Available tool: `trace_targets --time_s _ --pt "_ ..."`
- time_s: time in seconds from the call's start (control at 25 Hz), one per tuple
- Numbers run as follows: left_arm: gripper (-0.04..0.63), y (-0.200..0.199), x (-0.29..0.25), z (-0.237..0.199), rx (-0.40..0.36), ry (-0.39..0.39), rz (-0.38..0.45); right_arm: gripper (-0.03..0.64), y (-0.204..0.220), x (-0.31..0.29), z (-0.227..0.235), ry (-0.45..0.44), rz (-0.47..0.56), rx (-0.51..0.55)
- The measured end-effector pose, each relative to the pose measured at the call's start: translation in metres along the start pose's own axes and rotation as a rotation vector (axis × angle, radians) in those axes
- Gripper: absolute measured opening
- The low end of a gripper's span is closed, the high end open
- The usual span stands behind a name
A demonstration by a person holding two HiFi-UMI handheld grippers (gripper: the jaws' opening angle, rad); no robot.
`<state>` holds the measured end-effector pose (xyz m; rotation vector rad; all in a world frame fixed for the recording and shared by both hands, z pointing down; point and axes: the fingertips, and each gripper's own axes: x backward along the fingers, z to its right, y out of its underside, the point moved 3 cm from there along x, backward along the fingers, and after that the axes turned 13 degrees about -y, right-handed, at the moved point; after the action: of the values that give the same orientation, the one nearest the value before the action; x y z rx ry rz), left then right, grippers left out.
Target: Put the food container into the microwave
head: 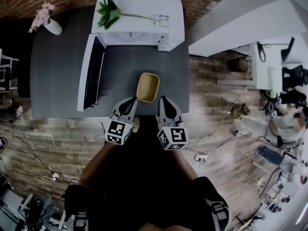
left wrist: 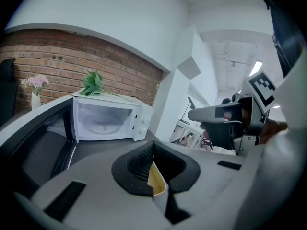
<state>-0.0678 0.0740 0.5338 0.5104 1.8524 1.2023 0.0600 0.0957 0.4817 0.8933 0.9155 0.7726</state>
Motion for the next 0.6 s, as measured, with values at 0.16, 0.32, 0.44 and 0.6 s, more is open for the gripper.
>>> trace_targets --time_s 0.16,0.32,0.44,0.6 --pt "0.037 0.002 -0.025 -0.001 0.011 -0.064 -0.021 0.032 -0.010 -0.017 0.020 -0.077 -0.022 0.023" --pt "0.039 0.003 -0.045 0.003 0.016 -0.113 -0.057 0.032 -0.020 -0.029 0.044 -0.142 -0.034 0.017" --pt "0.048 0.012 -0.060 0.003 0.014 -0.147 -0.094 0.032 -0.029 -0.039 0.060 -0.180 -0.032 0.016" --pt "0.075 0.030 -0.071 0.005 0.010 -0.176 -0.171 0.032 -0.038 -0.045 0.069 -0.223 -0.033 0.026"
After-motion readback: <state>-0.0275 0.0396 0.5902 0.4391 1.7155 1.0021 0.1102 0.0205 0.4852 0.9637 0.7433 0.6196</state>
